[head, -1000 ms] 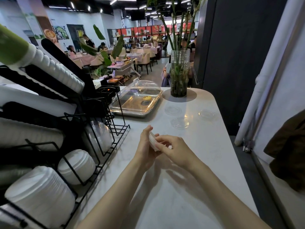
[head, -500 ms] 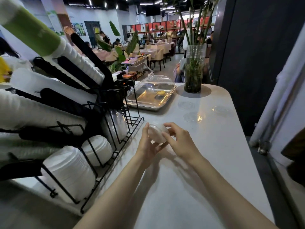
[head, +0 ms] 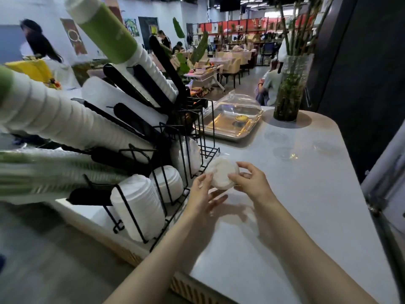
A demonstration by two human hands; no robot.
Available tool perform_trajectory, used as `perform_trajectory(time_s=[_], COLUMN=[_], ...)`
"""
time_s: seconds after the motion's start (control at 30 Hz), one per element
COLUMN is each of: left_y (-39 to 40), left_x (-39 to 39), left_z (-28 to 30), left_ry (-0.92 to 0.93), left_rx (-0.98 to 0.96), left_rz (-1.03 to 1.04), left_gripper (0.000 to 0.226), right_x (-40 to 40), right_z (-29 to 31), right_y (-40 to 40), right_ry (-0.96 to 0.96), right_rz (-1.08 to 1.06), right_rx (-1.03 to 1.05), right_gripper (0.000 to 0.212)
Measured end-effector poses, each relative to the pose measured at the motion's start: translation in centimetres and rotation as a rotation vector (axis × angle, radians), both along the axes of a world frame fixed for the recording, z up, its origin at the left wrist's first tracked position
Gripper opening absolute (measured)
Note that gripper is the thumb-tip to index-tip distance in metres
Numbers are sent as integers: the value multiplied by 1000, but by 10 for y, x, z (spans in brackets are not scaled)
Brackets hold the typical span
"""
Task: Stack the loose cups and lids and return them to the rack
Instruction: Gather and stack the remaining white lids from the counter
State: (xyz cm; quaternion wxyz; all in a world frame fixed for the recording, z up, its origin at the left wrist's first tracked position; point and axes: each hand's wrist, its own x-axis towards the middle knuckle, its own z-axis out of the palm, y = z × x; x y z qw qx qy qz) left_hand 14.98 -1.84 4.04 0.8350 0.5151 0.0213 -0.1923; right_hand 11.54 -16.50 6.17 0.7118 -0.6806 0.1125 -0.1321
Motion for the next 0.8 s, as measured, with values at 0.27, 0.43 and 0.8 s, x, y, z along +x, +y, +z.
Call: perform_trajectory(time_s=[0.27, 0.43, 0.8], left_y=[50, 75, 126], left_x=[-22, -34, -71], left_z=[-12, -9, -20], left_ry=[81, 10, -540], left_rx=[113, 183, 629], left_rz=[-54, -104, -307], left_gripper=[32, 30, 14], right_x=[13, 23, 58], right_z=[34, 47, 52], right_y=[55, 83, 118], right_ry=[-86, -104, 162], right_rz=[115, 153, 202], right_rx=[0, -4, 195], right_gripper=[40, 44, 44])
